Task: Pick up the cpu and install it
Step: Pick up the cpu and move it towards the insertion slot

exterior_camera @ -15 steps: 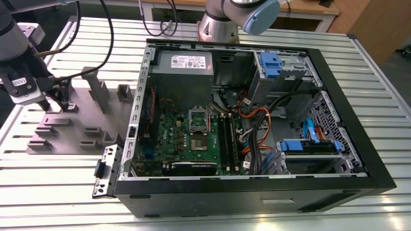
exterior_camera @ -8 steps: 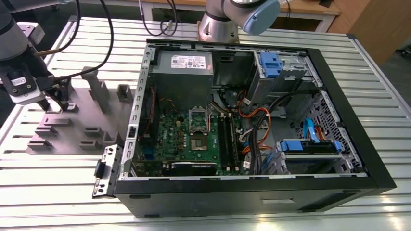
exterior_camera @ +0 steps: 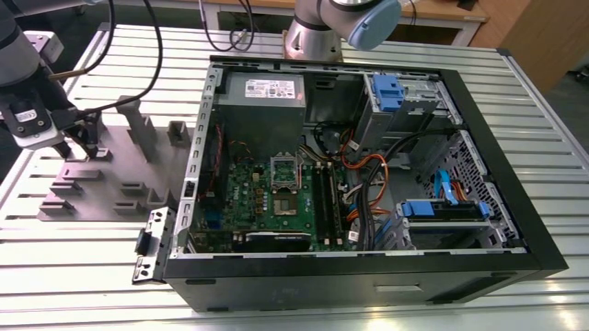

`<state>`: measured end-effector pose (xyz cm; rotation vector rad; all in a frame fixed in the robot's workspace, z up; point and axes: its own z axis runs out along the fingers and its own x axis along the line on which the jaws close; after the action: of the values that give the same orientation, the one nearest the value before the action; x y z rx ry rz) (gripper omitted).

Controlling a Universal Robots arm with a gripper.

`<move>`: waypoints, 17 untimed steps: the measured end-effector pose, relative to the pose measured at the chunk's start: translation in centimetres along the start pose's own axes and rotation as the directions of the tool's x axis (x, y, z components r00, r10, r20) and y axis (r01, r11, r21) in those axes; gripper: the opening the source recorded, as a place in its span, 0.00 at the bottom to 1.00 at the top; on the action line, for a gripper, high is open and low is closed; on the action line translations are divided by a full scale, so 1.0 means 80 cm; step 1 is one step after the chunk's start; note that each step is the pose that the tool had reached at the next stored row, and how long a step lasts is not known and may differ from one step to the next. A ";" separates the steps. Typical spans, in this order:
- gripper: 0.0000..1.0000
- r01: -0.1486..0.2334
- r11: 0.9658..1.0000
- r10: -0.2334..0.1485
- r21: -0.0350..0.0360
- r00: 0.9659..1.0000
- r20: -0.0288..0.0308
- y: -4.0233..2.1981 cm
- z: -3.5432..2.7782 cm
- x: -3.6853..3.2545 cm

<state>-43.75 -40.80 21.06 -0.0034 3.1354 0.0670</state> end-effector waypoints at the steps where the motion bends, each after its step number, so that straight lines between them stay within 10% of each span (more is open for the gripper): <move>1: 0.47 0.000 1.000 0.000 0.000 1.000 0.000 0.0000 -0.0003 0.0000; 17: 0.47 0.000 1.000 0.000 0.000 1.000 0.000 0.0003 -0.0078 -0.0001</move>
<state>-43.75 -40.80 21.68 -0.0034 3.1351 0.0671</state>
